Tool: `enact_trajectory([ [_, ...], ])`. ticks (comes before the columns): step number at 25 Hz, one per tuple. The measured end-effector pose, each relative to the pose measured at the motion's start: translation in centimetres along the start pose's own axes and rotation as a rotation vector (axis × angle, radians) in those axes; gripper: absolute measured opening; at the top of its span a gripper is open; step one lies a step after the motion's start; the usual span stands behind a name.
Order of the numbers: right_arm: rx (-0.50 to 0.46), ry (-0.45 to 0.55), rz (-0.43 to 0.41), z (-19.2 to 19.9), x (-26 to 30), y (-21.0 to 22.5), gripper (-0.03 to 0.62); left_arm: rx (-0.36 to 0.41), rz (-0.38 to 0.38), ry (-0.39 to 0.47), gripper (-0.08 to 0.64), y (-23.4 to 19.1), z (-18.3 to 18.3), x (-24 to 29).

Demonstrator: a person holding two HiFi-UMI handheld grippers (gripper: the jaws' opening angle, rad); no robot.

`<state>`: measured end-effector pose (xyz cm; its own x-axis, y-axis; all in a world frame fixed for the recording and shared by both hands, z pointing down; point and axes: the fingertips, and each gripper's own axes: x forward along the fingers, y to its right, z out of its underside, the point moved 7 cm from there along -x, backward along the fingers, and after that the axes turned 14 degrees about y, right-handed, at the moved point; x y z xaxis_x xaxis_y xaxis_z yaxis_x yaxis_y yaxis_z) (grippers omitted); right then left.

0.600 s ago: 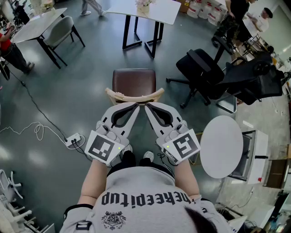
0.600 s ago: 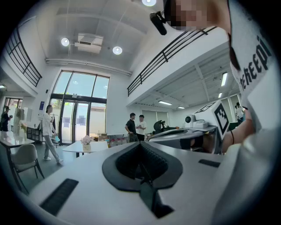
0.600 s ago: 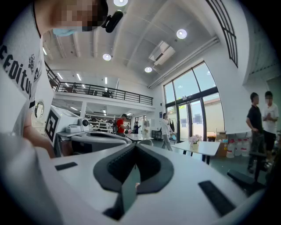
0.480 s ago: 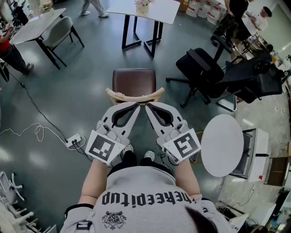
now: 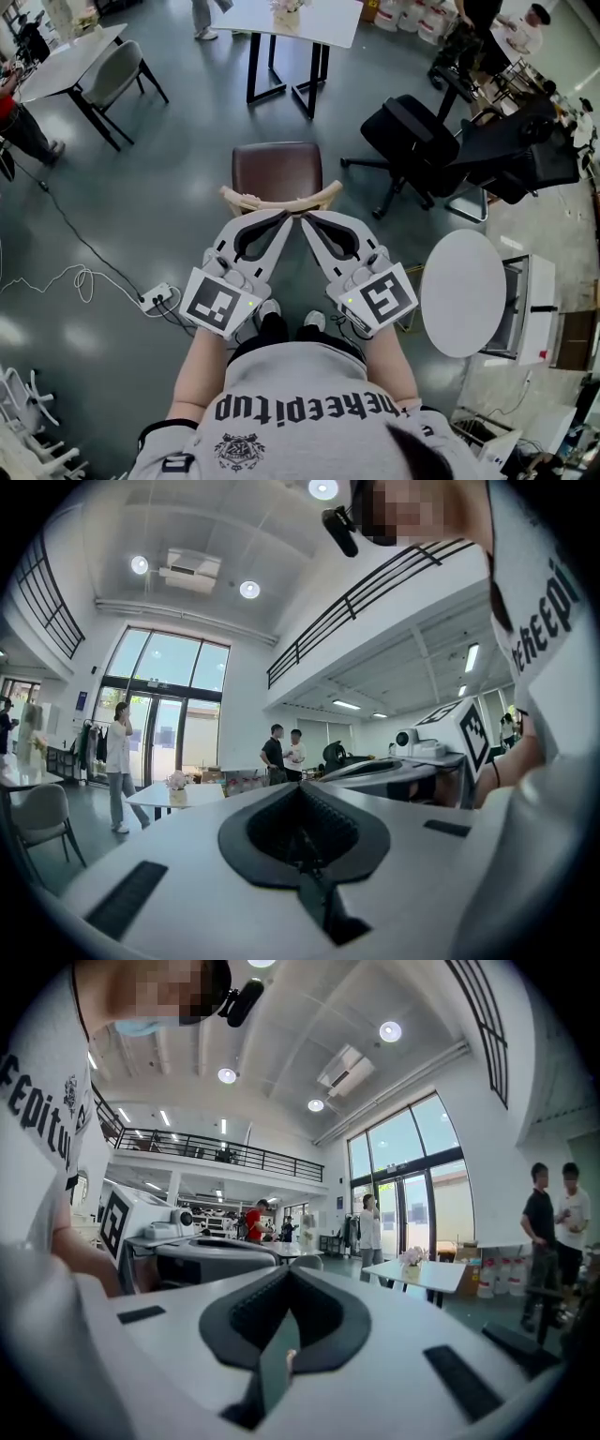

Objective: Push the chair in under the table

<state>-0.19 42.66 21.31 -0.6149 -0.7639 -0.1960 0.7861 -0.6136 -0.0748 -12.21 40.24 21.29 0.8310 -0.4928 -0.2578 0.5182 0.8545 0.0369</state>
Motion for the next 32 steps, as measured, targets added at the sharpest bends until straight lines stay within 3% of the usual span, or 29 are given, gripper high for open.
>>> enact_trajectory([
  [10,0.036,0.023,0.035,0.7,2.0,-0.3,0.009,0.011,0.039,-0.015,0.015,-2.4,0.4,-0.8],
  [21,-0.038,-0.018,0.119,1.6,2.3,-0.2,0.011,-0.011,0.093,-0.006,0.015,-4.4,1.5,-1.0],
  [32,0.002,-0.048,0.091,3.3,2.5,3.6,0.011,-0.016,0.057,-0.045,0.015,-5.1,3.2,1.8],
])
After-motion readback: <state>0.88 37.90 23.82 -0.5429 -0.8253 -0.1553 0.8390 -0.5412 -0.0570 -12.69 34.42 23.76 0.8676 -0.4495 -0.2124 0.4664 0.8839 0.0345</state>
